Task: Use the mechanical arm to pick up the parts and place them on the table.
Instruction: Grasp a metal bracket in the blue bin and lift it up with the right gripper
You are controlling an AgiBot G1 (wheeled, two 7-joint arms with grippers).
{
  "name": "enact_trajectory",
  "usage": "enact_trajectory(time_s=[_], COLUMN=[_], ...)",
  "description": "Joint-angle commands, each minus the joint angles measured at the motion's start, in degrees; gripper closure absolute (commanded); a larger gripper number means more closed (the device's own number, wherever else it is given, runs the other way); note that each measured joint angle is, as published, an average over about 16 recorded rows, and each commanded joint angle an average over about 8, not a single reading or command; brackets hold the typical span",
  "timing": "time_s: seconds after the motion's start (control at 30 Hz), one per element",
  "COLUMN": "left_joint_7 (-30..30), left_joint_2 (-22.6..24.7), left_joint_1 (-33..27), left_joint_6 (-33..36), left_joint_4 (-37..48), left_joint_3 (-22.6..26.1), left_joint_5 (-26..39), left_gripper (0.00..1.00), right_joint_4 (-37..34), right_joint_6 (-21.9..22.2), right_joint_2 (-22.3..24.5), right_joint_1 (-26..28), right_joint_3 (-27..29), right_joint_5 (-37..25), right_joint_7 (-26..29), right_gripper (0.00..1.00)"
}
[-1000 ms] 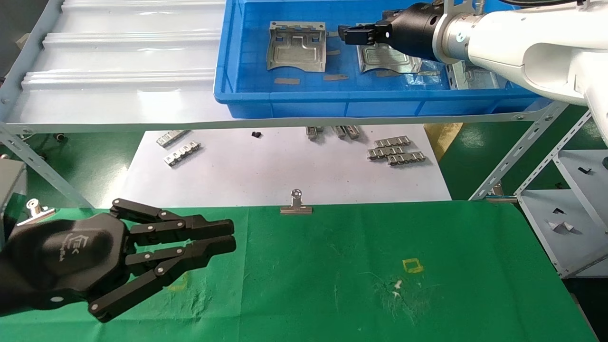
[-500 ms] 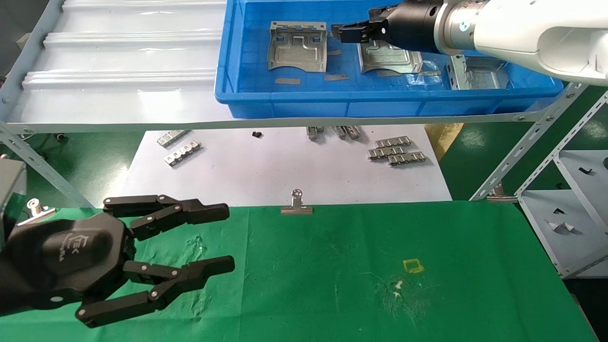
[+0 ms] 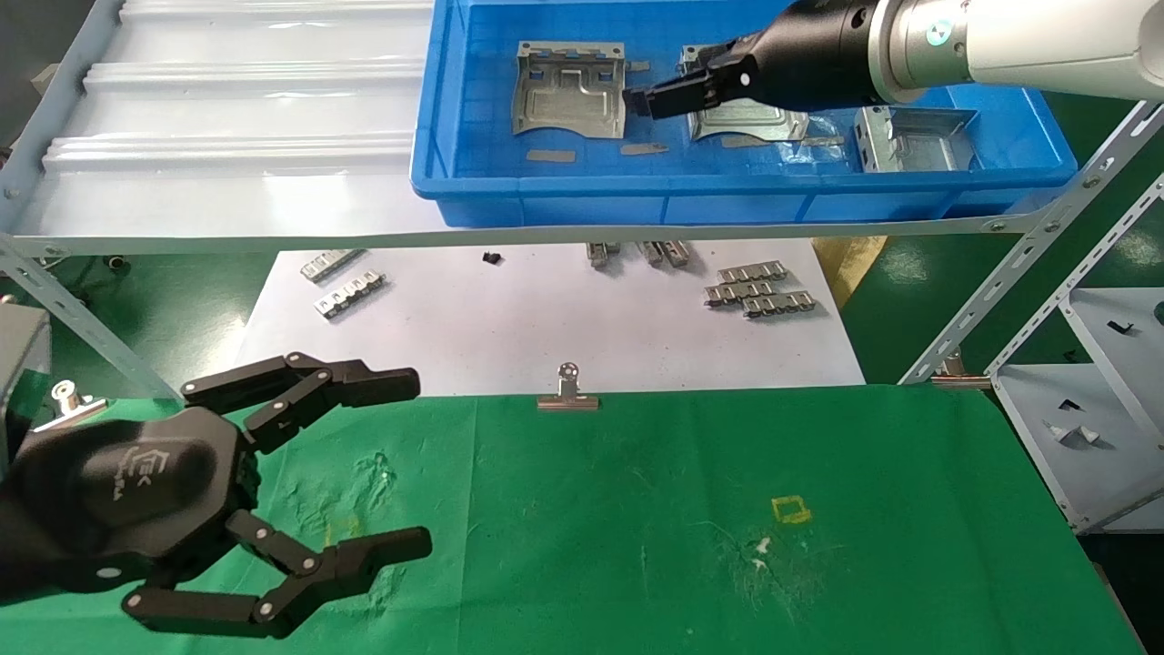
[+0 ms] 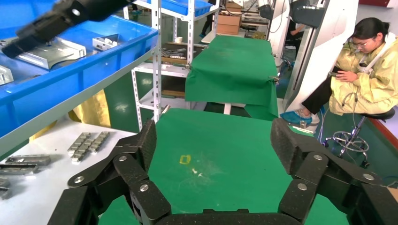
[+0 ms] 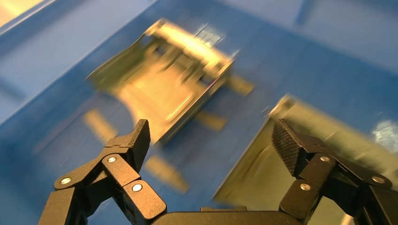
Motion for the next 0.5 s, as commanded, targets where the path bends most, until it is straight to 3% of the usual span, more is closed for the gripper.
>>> enact_trajectory(time_s=[0.03, 0.13, 0.2, 0.3, 0.5], left_joint_7=[0.0, 0.0, 0.0, 0.0, 0.01], left_joint_2=[0.0, 0.0, 0.0, 0.0, -0.01], left_joint_1=[0.0, 0.0, 0.0, 0.0, 0.0], left_joint_6=[0.0, 0.0, 0.0, 0.0, -0.01], left_joint_4=[0.0, 0.0, 0.0, 0.0, 0.0], left_joint_3=[0.0, 0.0, 0.01, 0.01, 0.01], left_joint_5=[0.0, 0.0, 0.0, -0.01, -0.01], left_gripper=[0.0, 0.0, 0.0, 0.0, 0.0], right_joint_4=[-0.53, -1.27, -1.64, -2.06, -2.51], right_joint_6=[-2.81, -3.75, -3.17, -1.19, 3.92], right_joint_2=[0.36, 0.46, 0.35, 0.01, -0.97], right_joint_1=[0.42, 0.38, 0.22, -0.12, -1.02], right_joint_3=[-0.32, -0.4, -0.31, -0.06, 0.32], right_joint_5=[-0.34, -0.42, -0.3, 0.04, 0.57], right_joint_7=[0.12, 0.09, 0.03, -0.01, 0.54], right_gripper=[0.44, 0.81, 0.95, 1.0, 1.0])
